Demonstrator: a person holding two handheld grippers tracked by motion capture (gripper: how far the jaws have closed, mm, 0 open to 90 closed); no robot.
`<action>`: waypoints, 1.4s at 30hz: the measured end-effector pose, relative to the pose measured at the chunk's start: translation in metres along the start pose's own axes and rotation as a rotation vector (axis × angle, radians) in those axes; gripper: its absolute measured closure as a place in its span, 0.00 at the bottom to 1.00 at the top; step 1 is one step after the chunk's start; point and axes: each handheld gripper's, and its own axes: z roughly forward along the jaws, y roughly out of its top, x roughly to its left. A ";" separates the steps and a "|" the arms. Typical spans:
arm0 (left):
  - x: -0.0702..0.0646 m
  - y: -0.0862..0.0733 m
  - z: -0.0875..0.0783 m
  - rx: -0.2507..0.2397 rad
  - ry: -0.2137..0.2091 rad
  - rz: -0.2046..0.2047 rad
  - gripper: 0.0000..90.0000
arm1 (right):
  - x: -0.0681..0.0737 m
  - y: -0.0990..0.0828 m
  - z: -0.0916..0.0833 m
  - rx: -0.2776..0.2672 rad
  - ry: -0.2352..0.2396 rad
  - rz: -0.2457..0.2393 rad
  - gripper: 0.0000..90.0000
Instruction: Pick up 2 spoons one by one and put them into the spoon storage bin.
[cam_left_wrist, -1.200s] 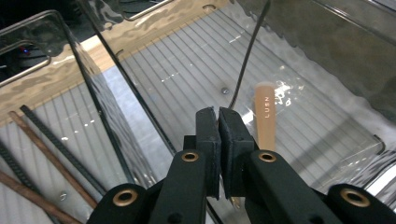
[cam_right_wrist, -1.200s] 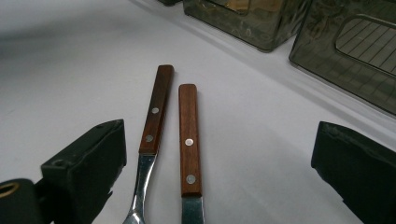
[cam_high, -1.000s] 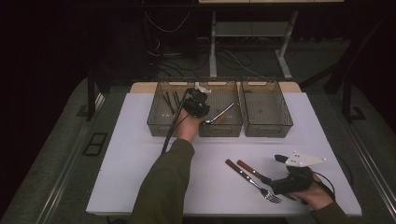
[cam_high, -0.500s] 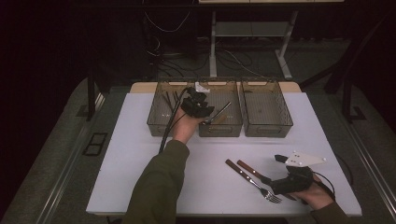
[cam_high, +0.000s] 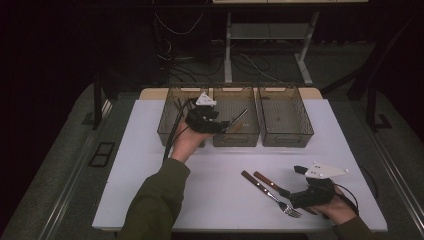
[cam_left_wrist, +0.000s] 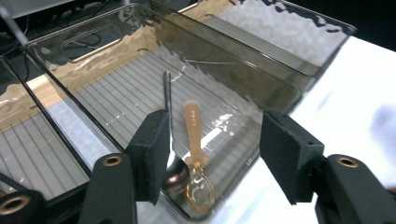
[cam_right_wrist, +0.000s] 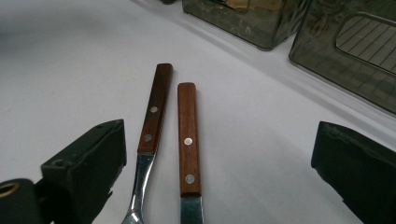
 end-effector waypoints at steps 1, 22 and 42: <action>0.000 -0.002 -0.004 0.000 -0.008 0.011 0.45 | 0.000 0.000 0.000 0.000 -0.001 -0.001 0.04; -0.016 -0.063 -0.040 -0.016 -0.065 0.023 0.27 | 0.000 0.000 0.001 0.004 -0.005 0.001 0.04; -0.032 -0.124 -0.074 -0.050 -0.073 0.021 0.10 | 0.000 0.000 0.001 0.008 -0.007 0.002 0.04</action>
